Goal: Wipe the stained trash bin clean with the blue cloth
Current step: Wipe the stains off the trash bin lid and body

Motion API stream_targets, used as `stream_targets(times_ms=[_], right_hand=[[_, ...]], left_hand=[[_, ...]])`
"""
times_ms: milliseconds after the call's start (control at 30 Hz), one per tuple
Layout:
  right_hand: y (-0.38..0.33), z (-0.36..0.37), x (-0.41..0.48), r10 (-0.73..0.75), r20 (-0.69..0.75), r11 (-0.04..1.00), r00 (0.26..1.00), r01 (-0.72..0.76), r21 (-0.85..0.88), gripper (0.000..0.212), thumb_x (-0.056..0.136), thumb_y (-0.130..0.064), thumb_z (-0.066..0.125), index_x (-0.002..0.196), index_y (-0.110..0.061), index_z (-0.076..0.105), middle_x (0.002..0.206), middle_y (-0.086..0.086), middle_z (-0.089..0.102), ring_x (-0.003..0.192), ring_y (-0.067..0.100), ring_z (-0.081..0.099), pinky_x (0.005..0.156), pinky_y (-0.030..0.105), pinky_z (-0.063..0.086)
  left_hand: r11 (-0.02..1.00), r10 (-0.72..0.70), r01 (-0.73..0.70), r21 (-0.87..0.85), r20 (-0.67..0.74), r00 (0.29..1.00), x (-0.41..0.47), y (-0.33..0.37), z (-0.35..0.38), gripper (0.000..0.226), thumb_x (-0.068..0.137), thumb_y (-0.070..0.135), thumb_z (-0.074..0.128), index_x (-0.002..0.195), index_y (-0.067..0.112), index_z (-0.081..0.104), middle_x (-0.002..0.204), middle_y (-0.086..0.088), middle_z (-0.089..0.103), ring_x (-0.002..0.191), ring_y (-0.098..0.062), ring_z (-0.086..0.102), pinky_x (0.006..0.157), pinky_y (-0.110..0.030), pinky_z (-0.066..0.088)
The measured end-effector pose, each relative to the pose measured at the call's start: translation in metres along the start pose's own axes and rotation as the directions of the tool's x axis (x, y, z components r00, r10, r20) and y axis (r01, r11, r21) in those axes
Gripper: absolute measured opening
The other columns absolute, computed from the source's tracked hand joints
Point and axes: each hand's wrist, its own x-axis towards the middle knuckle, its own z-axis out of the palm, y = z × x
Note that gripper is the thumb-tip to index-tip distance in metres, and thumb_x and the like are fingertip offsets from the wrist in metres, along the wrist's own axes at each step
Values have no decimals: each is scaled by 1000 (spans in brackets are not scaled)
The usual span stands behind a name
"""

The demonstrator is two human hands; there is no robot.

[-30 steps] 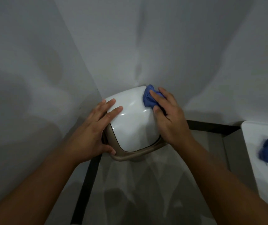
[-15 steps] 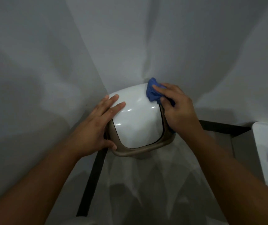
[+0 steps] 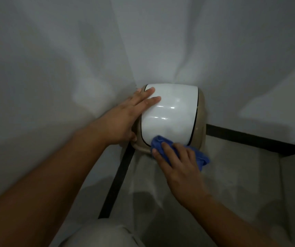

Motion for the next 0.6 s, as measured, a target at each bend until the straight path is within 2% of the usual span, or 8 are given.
stream_targets(times_ms=[67, 167, 333, 433, 500, 600], right_hand=[[-18, -5, 24, -11, 20, 1000, 1000, 11, -17, 58, 73, -18, 58, 130, -11, 51, 125, 19, 57, 111, 40, 49, 88, 52, 45], [-32, -14, 44, 3, 71, 998, 997, 1, -56, 53, 76, -23, 46, 127, -10, 54, 119, 15, 59, 104, 35, 54, 82, 45, 47], [-17, -25, 24, 41, 128, 995, 991, -29, -94, 50, 76, -16, 56, 125, -6, 53, 109, 19, 61, 94, 36, 55, 78, 47, 48], [-1, -38, 8, 123, 130, 987, 984, -108, -116, 49, 72, -12, 51, 121, -6, 56, 104, 20, 62, 91, 36, 56, 76, 49, 48], [10, -46, 2, 171, 84, 982, 982, -163, -99, 53, 67, -6, 58, 120, -8, 58, 107, 21, 62, 93, 37, 57, 76, 50, 49], [23, -54, -5, 307, -82, 951, 948, -308, 3, 68, 59, 8, 73, 123, -6, 57, 113, 25, 61, 99, 38, 53, 79, 51, 48]], left_hand=[[1000, 5, -5, 1, -1, 1000, 1, -1, 0, 133, 50, 10, 93, 153, 33, 12, 164, 5, 2, 150, -20, 1, 119, -34, 10], [1000, 6, -6, -3, -3, 1000, 2, -4, -2, 131, 52, 4, 91, 153, 32, 12, 165, 2, 2, 151, -23, 2, 122, -41, 16], [1000, 5, -5, -5, -9, 1000, 1, -2, -1, 131, 51, 7, 91, 152, 36, 13, 165, 6, 3, 151, -22, 6, 121, -41, 19], [1000, 20, -19, 11, -45, 999, 1, 2, -3, 129, 47, 17, 95, 150, 35, 20, 163, 3, 11, 147, -23, 15, 117, -40, 25], [1000, 2, -3, -14, -51, 999, 1, 5, -7, 124, 48, 26, 95, 149, 35, 23, 160, 2, 18, 145, -22, 19, 116, -39, 27], [974, -56, 34, -222, -94, 994, 3, 8, -16, 101, 64, 45, 86, 146, 32, 30, 149, 1, 33, 137, -17, 32, 115, -38, 31]])
